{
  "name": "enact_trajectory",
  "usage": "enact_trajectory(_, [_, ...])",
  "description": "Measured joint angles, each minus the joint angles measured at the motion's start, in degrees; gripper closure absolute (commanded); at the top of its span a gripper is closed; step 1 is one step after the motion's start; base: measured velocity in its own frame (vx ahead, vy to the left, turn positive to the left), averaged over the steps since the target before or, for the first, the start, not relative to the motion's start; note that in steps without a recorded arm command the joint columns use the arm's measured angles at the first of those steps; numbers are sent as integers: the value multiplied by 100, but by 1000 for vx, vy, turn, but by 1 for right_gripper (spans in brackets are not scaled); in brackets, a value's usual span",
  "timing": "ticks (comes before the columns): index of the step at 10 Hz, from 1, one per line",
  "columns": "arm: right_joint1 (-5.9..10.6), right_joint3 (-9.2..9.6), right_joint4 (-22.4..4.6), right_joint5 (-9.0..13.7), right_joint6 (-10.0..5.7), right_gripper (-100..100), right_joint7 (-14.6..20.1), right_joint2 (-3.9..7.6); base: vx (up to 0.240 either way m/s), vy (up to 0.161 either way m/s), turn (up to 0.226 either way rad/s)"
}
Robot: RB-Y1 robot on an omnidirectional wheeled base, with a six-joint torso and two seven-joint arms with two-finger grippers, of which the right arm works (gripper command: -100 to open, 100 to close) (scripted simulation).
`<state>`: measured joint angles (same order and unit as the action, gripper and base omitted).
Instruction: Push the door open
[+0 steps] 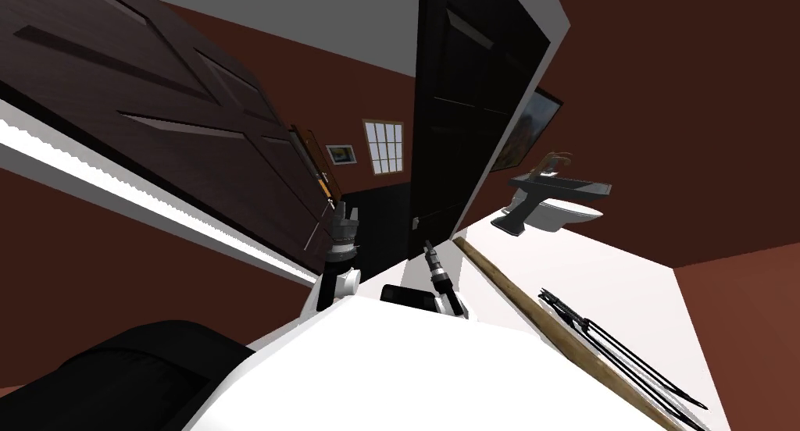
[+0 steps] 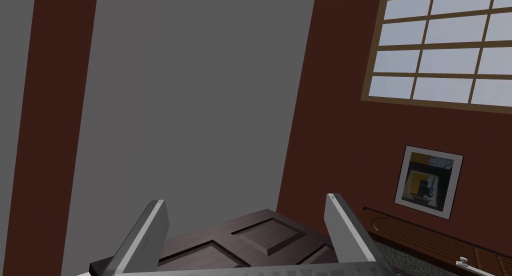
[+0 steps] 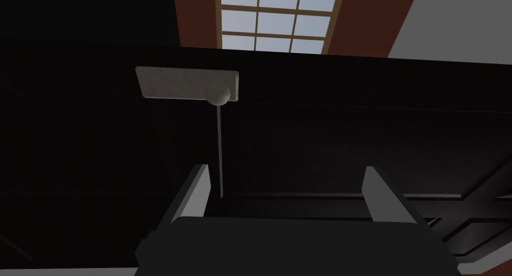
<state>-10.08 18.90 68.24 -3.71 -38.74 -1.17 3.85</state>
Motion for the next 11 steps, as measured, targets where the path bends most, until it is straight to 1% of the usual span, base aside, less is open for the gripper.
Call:
enact_trajectory(2, [42, 56, -153, -7, -23, -100, 6, -29, 77, -91, 59])
enact_trajectory(3, [87, 76, -265, -8, -49, -100, 6, -51, 99, -106, 99])
enact_trajectory(4, [91, 120, -339, -17, -57, -100, 0, -86, 88, -88, 76])
enact_trajectory(6, [189, 177, -582, -22, -99, -100, 4, -150, 96, -106, 85])
enact_trajectory(7, [189, 214, -617, -28, -87, -100, 9, -168, 91, -92, 37])
enact_trajectory(11, [274, 326, -970, -44, -177, -100, 9, -283, 85, -92, 69])
